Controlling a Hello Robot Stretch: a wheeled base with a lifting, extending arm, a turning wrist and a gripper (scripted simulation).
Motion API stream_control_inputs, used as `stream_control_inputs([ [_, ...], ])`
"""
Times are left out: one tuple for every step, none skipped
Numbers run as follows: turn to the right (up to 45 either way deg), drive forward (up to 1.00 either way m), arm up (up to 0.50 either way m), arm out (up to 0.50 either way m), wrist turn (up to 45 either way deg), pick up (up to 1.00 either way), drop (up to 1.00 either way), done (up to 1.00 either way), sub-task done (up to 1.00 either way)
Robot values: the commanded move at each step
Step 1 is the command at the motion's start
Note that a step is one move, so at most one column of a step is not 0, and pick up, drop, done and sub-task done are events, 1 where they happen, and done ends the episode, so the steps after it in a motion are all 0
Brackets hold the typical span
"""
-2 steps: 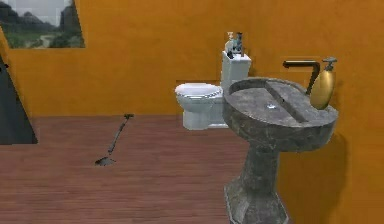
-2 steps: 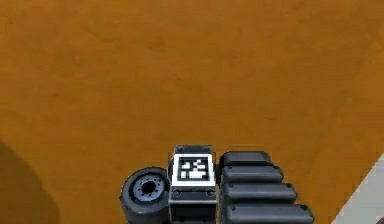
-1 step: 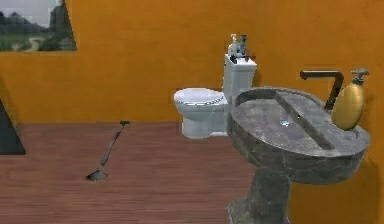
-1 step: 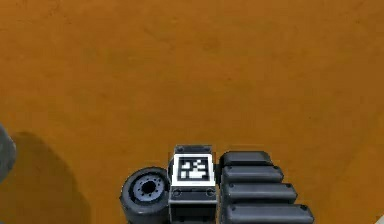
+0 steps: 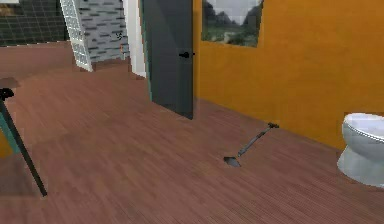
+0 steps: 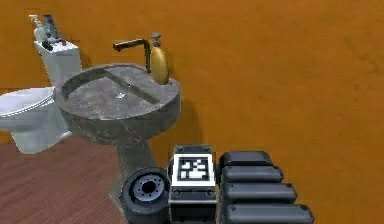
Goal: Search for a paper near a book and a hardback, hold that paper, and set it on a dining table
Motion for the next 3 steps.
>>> stream_control_inputs([
  [0.0, 0.4, 0.0, 0.0, 0.0, 0.0, 0.0, 0.0, 0.0],
  [-24.0, 0.0, 0.0, 0.0, 0.0, 0.0, 0.0, 0.0, 0.0],
  [0.0, 1.0, 0.0, 0.0, 0.0, 0.0, 0.0, 0.0, 0.0],
])
